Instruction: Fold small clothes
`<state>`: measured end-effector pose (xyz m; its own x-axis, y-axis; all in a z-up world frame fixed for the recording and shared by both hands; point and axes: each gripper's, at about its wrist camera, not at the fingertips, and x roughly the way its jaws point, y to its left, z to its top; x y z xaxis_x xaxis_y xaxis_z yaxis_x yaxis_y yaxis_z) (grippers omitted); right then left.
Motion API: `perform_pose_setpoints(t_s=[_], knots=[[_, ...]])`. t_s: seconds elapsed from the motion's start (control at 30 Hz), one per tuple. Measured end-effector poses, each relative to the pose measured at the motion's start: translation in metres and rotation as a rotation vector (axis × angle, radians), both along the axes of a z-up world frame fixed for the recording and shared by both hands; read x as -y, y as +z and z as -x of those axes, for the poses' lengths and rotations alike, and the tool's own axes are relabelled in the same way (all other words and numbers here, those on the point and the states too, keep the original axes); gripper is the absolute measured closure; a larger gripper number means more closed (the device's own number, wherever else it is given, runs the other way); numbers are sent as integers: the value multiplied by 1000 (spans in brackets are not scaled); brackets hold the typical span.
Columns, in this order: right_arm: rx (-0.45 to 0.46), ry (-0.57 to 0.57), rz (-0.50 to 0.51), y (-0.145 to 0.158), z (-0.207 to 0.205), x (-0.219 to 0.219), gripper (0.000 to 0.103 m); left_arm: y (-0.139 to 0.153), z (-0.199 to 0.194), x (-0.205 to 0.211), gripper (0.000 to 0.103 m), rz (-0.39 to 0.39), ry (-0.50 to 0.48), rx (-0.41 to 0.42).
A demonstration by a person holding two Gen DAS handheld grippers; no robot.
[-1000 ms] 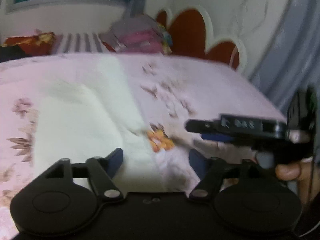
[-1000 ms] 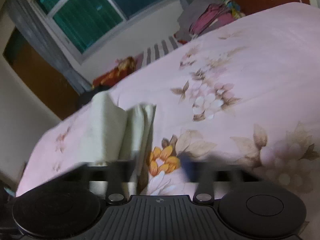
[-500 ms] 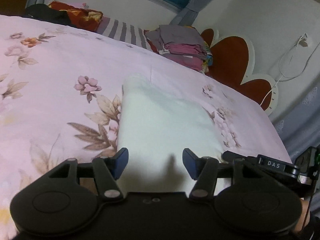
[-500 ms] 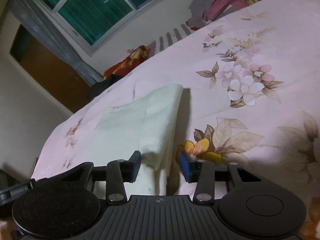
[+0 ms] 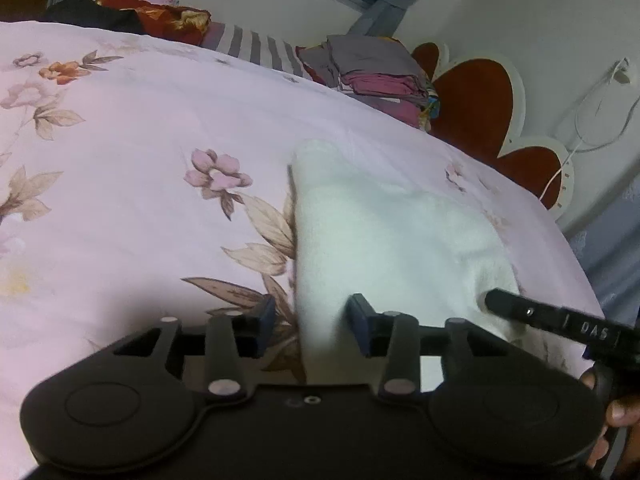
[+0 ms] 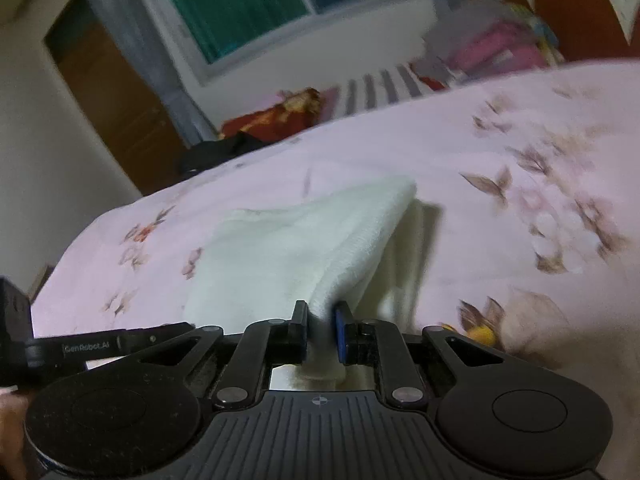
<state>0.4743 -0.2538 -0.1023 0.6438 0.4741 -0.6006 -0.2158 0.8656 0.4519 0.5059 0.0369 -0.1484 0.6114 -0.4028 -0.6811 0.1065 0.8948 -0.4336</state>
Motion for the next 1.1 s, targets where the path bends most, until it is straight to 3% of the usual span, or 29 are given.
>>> perform_pose_setpoints(t_s=[0.03,0.13,0.3,0.43,0.57,0.6,0.63,0.73,0.8,0.87,0.9,0.93,1.0,1.1], knots=[[-1,-5,21,-1,1,-2,88,1,-1,-1,58,17,-5,2],[-66,-60,37,-12,-2,7,88,5,2,0,31,63,-15,21],[-72,-99,-35,-9,4,21,88,5,-3,11,43,57,-83,7],[-99,-138,-131,-3,20,39,88,7,12,0,43,147,-109,-4],[-114,-105,-110,-1,36,30,88,4,33,4,43,136,-134,-20],[-148,-100,-104,-6,37,24,88,-1,34,9,43,112,-141,-45],[-196,-84,-111,-13,37,17,88,-8,36,14,51,77,-158,-69],[-171,-22,-68,-13,52,-2,88,-9,49,15,54,3,-183,-45],[-139,-81,-62,-6,64,5,88,-4,55,8,52,25,-181,-59],[-141,-123,-89,-1,76,19,88,0,66,2,34,100,-195,-56],[-152,-112,-95,-1,82,22,88,0,71,2,33,100,-210,-55],[-176,-89,-91,-3,87,23,88,-3,76,5,38,48,-227,-65],[-245,-25,1,-15,93,12,89,-8,85,9,41,-32,-260,-50],[-195,-61,57,-1,98,13,88,3,81,1,43,-14,-232,-28]])
